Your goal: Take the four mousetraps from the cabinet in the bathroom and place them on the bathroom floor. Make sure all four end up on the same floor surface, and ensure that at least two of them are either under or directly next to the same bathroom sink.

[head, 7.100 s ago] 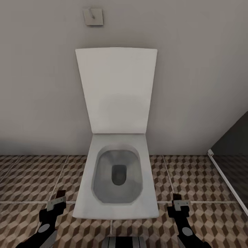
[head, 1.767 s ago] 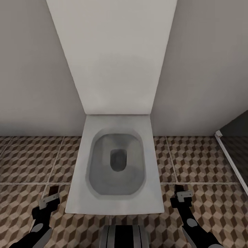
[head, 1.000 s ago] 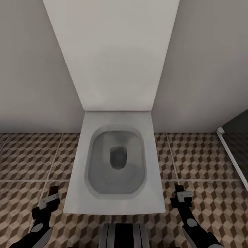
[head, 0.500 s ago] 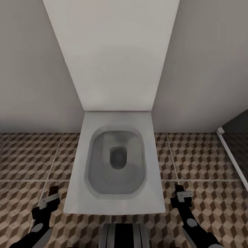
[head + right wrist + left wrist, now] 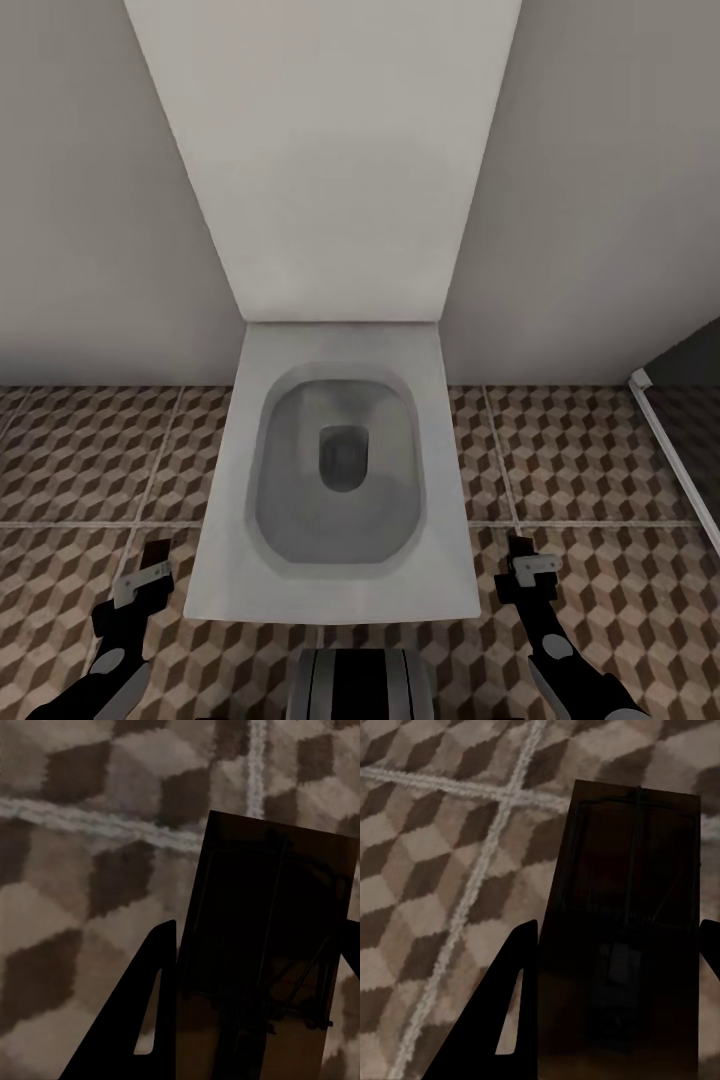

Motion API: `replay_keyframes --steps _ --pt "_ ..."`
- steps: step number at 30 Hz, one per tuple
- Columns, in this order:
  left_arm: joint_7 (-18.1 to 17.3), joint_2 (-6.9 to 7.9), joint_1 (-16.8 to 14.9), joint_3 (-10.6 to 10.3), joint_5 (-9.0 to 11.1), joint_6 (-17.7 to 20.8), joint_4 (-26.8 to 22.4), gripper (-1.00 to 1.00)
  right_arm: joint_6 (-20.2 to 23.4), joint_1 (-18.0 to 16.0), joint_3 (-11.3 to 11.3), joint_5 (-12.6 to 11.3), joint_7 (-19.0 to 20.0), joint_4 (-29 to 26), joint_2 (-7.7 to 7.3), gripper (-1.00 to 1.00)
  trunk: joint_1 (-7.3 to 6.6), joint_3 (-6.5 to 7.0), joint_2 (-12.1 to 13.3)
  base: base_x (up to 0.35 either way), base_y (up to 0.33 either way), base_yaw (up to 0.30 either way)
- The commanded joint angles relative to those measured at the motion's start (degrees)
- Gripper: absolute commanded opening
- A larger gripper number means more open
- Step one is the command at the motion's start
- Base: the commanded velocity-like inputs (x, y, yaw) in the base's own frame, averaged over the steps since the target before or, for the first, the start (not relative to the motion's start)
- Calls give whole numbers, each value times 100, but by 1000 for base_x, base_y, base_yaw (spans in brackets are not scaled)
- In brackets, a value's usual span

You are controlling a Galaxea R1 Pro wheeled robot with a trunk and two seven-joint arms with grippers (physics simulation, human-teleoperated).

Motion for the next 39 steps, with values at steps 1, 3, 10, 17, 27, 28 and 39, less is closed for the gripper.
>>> replay_keyframes --steps 1,3,10,17,27,28,39 --pt "64 8 -4 -50 26 -19 -5 -100 -3 -2 32 26 -38 4 -4 -100 -1 -3 -1 0 0 0" --pt "64 8 -4 -50 26 -19 -5 -100 2 -1 33 23 -38 4 -4 -100 -1 -3 -1 0 0 0" --pt "64 8 -5 -50 26 -19 -5 -100 14 -2 33 22 -38 4 -4 -100 -1 -3 -1 0 0 0" --pt "64 3 -5 -50 26 -19 -5 -100 15 -3 33 22 -38 4 -4 -100 -1 -3 -1 0 0 0" --pt "72 15 -5 -50 26 -19 -5 -100 13 -2 33 22 -38 4 -4 -100 -1 -3 -1 0 0 0" --pt "72 15 -6 -48 26 -19 -5 -100 14 -3 33 22 -38 4 -4 -100 2 -25 -3 0 0 0" --pt "73 10 -6 -49 26 -19 -5 -100 6 -2 33 22 -38 4 -4 -100 15 -136 -9 0 0 0"
